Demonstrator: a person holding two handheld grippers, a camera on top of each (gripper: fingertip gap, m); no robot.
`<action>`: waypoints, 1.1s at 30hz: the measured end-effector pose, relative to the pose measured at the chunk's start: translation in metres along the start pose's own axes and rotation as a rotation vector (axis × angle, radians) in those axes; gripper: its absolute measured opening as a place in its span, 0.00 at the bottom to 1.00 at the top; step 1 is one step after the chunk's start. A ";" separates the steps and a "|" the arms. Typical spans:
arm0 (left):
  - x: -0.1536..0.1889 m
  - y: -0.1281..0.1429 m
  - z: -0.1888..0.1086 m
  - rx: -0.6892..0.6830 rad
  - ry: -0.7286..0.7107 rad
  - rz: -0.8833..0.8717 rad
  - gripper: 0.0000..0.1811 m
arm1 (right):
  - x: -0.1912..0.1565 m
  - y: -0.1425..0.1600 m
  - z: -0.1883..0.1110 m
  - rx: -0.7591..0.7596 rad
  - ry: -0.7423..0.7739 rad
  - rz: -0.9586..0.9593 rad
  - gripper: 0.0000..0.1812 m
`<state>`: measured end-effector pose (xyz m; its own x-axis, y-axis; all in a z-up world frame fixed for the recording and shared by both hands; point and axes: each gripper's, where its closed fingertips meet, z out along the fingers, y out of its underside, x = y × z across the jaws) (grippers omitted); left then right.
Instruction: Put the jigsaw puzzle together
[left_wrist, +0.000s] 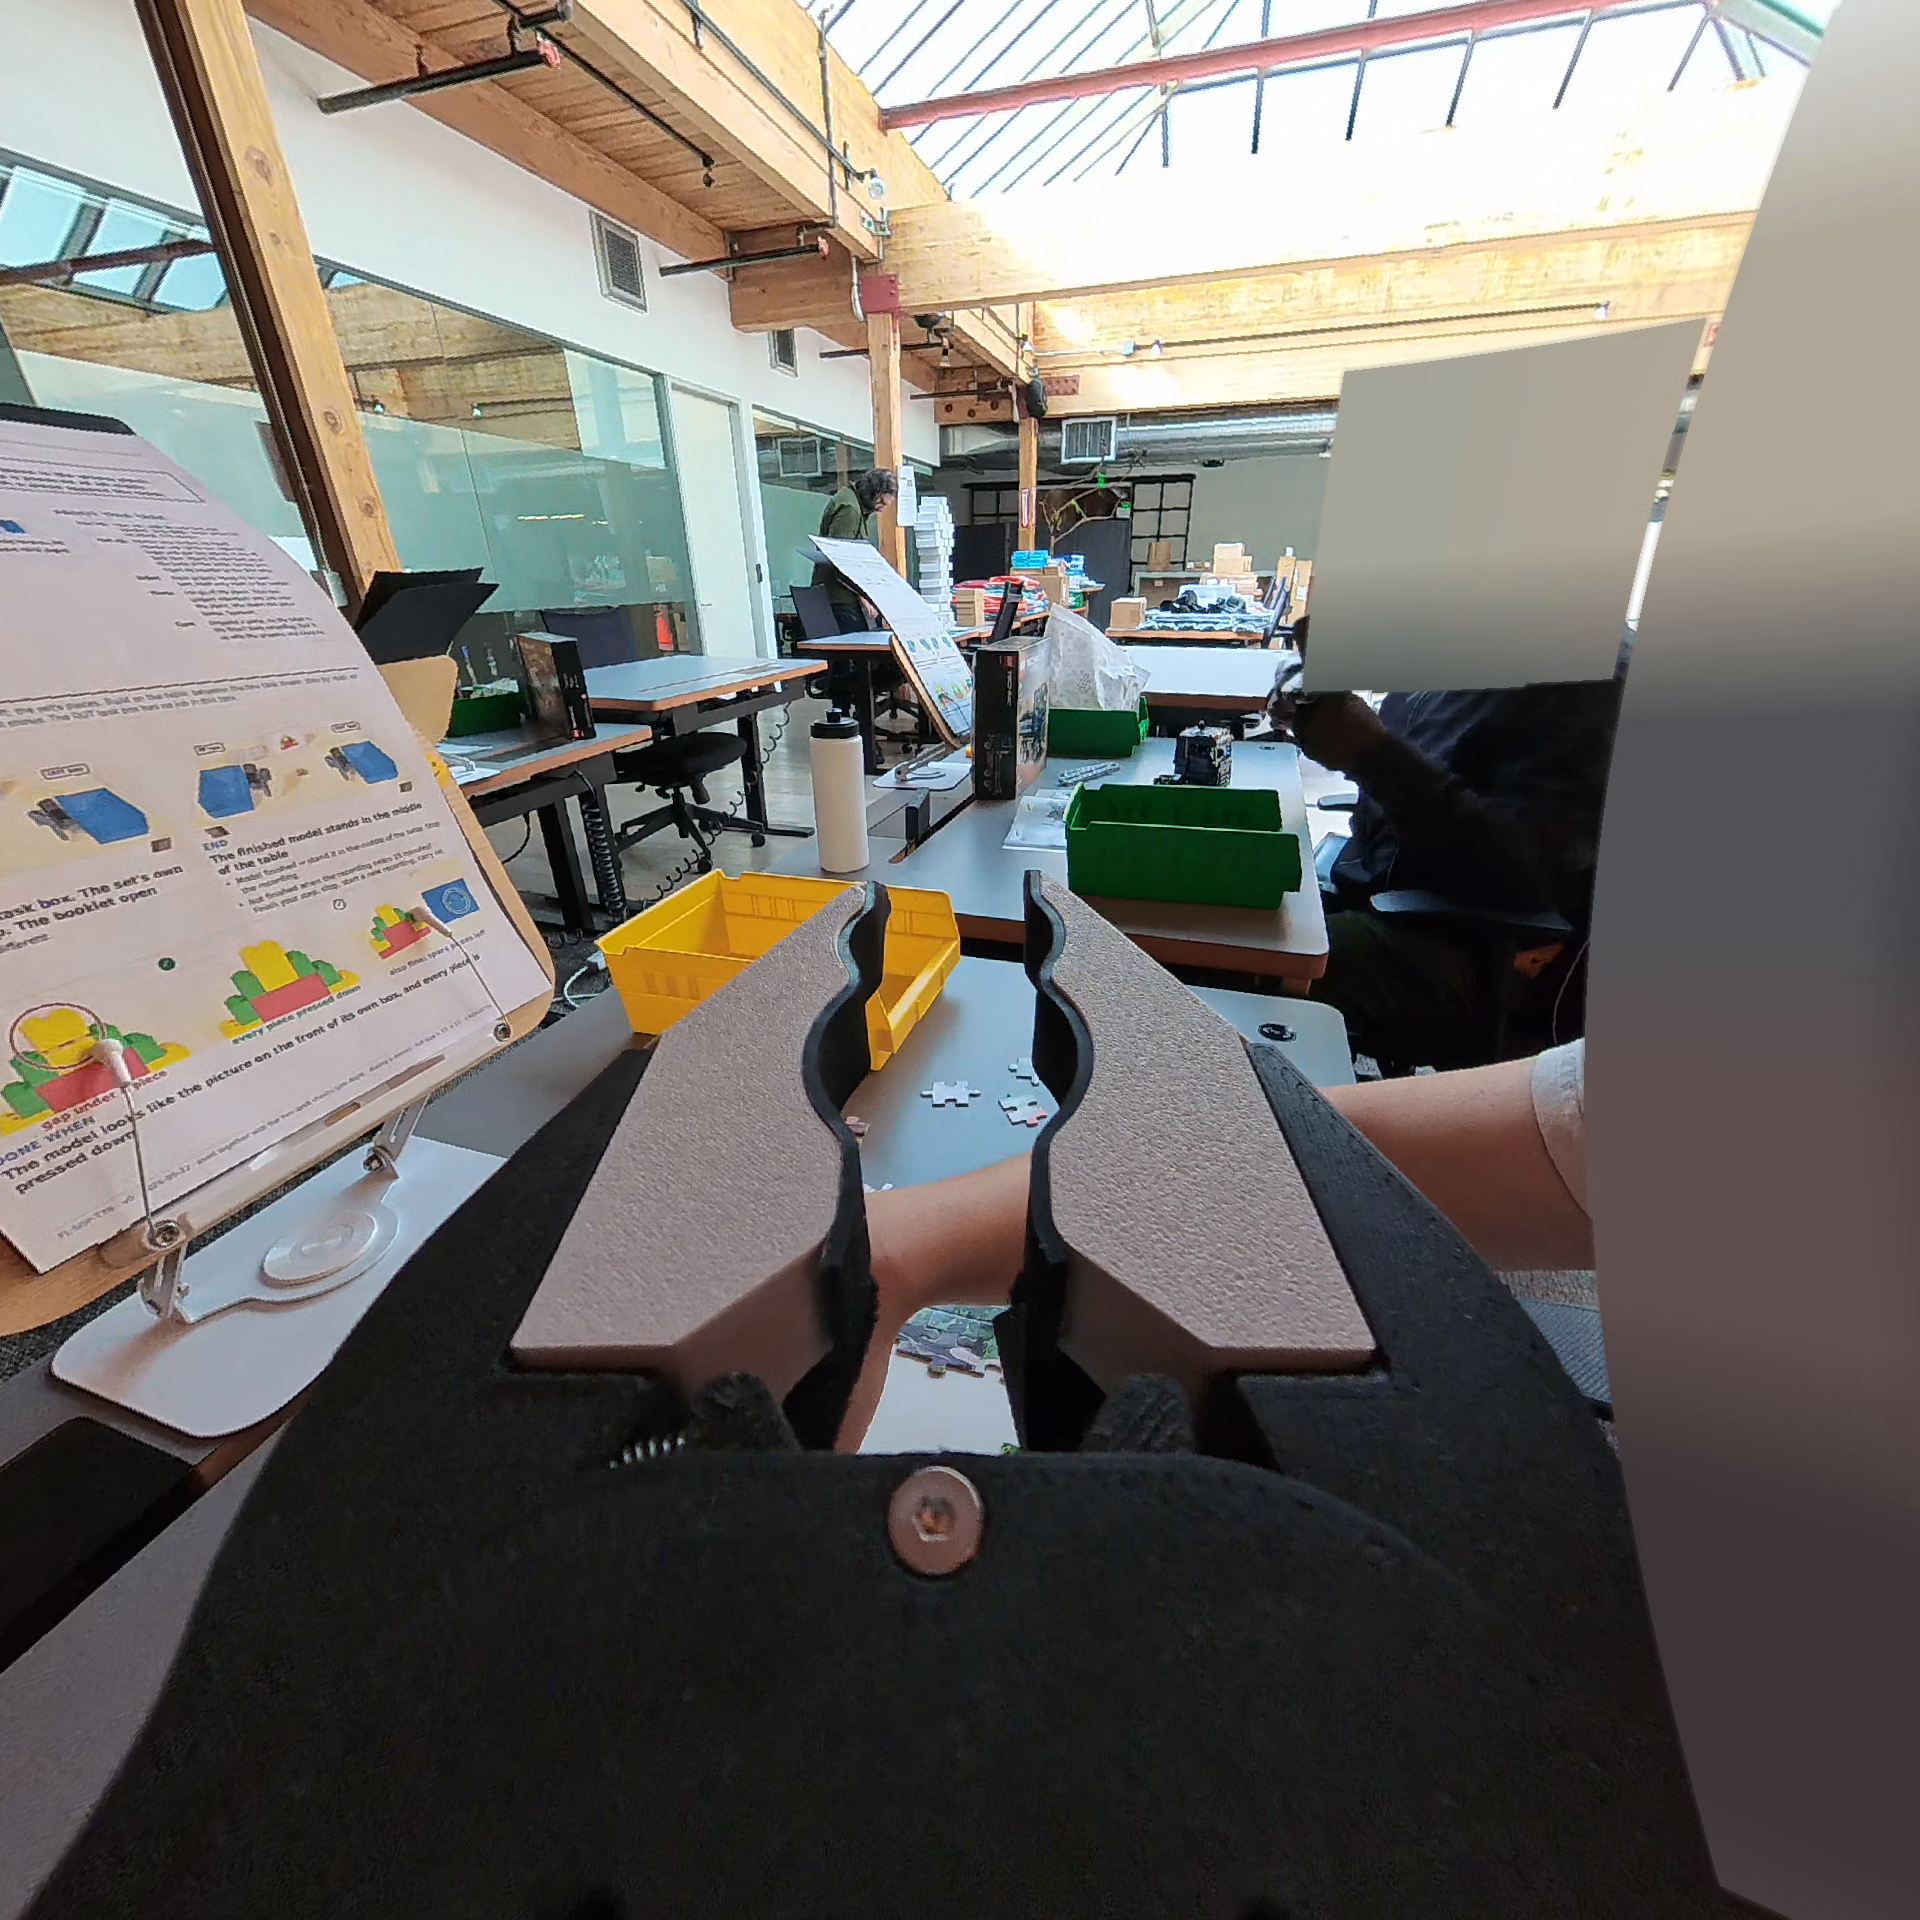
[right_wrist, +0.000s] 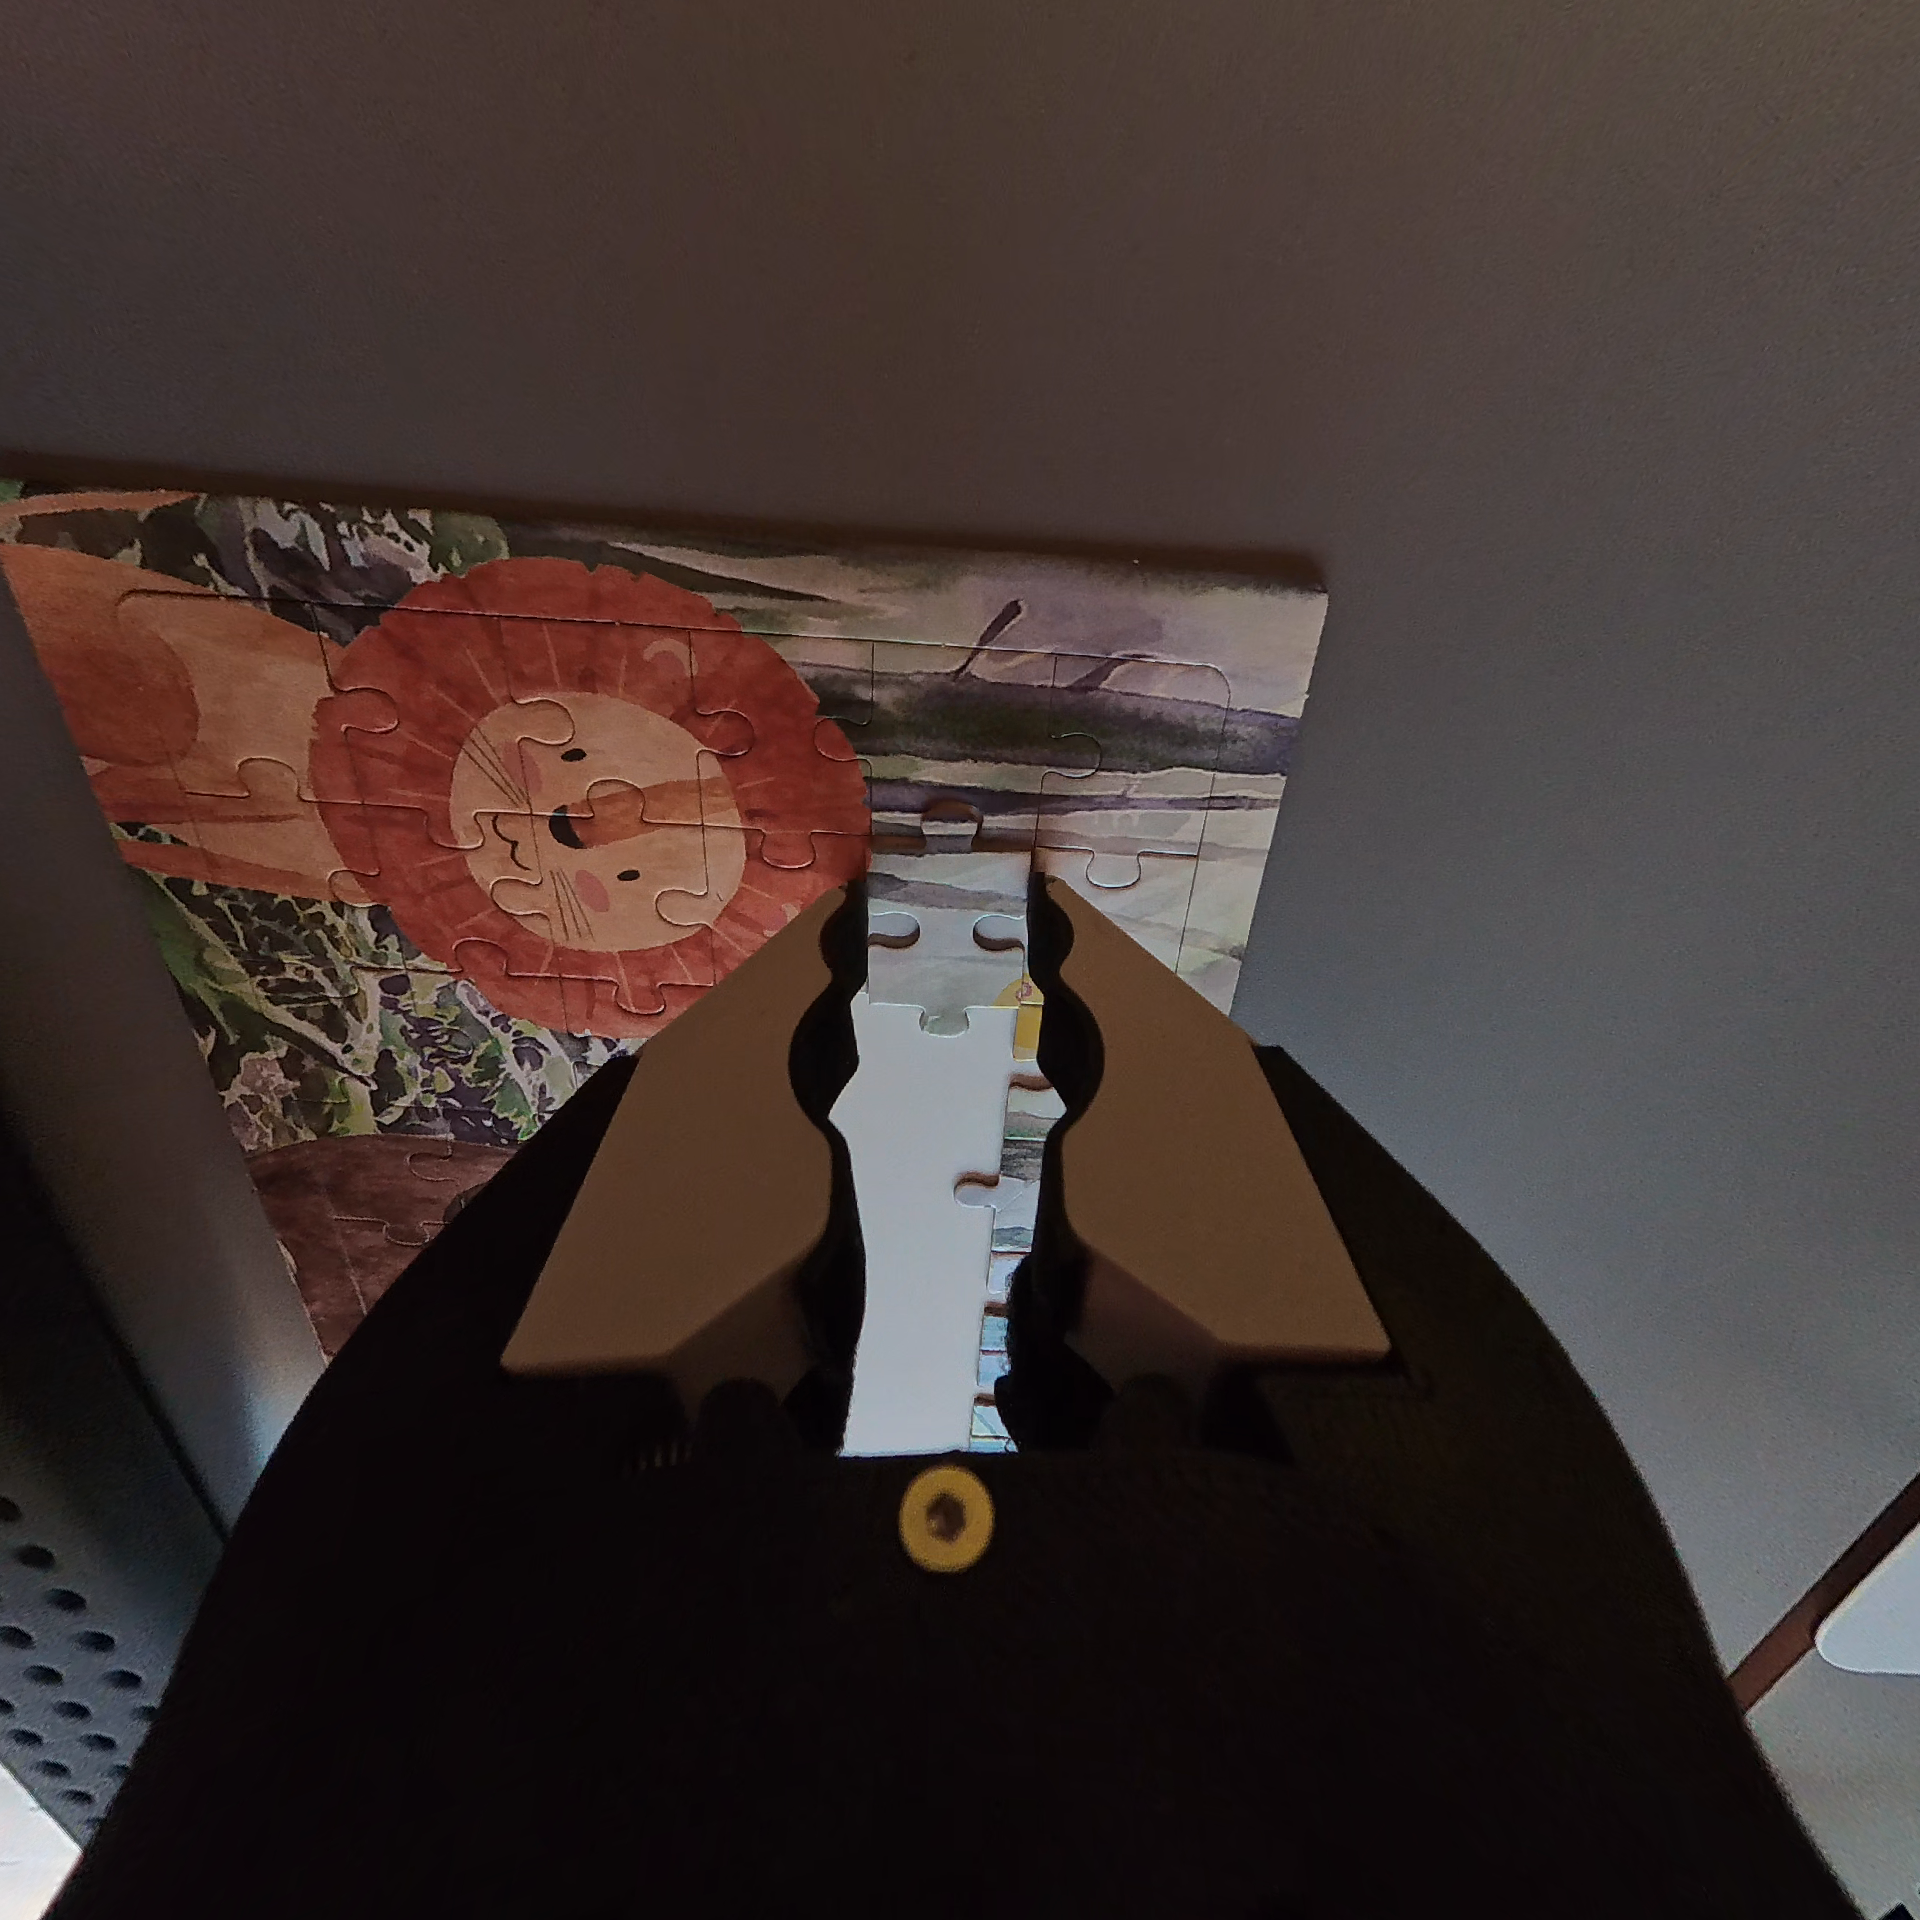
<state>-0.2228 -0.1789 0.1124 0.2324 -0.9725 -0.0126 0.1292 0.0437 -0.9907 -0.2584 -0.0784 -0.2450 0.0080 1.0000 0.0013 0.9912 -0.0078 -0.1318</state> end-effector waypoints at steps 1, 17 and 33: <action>0.000 0.000 0.000 0.001 0.000 0.000 0.13 | 0.000 0.000 0.000 -0.002 0.001 0.000 0.16; -0.007 -0.001 -0.006 0.016 -0.009 -0.020 0.13 | 0.009 -0.006 -0.016 0.126 0.028 0.043 0.17; -0.016 -0.005 -0.013 0.048 -0.028 -0.046 0.12 | -0.001 -0.011 -0.002 0.377 -0.010 0.134 0.00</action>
<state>-0.2400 -0.1671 0.1161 0.2519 -0.9671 0.0369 0.1861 0.0110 -0.9825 -0.2694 -0.0795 -0.2414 0.1306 0.9902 -0.0497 0.8635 -0.1382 -0.4851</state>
